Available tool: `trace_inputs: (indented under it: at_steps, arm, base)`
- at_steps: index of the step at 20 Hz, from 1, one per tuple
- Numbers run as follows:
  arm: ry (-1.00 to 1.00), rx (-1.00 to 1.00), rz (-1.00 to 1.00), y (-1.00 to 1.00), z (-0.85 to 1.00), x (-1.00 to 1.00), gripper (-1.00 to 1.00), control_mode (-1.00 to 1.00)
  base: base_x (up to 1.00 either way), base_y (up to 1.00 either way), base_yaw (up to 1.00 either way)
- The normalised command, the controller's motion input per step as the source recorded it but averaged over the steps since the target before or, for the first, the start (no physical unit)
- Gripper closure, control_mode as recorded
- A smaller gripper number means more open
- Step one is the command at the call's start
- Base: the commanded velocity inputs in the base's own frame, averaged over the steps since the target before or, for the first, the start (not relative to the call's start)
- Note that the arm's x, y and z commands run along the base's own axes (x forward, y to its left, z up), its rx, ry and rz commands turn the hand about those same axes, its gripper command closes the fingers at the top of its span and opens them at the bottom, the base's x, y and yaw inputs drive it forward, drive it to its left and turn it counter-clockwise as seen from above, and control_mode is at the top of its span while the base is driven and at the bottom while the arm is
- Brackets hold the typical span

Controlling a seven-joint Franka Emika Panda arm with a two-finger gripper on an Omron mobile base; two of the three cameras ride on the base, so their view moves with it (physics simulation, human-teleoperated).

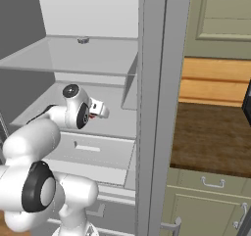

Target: Take the strawberry from the fridge and place it on top of the pancake, located on the dining counter.

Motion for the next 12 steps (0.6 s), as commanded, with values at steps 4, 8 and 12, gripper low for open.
trace_inputs:
  at_steps: [4, 8, 12]
  arm:
    - [0.0, 0.0, 0.0, 0.0, -0.15, 0.0, -1.0, -1.0]
    - [0.0, 0.0, 0.0, 0.0, -0.02, 0.03, -1.0, -1.0]
    - [0.0, 0.01, 0.0, 0.0, -0.2, 0.0, -1.0, -1.0]
  base:
    - [0.0, 0.0, 0.0]
    - [0.0, 0.0, 0.0]
    - [0.0, 0.0, 0.0]
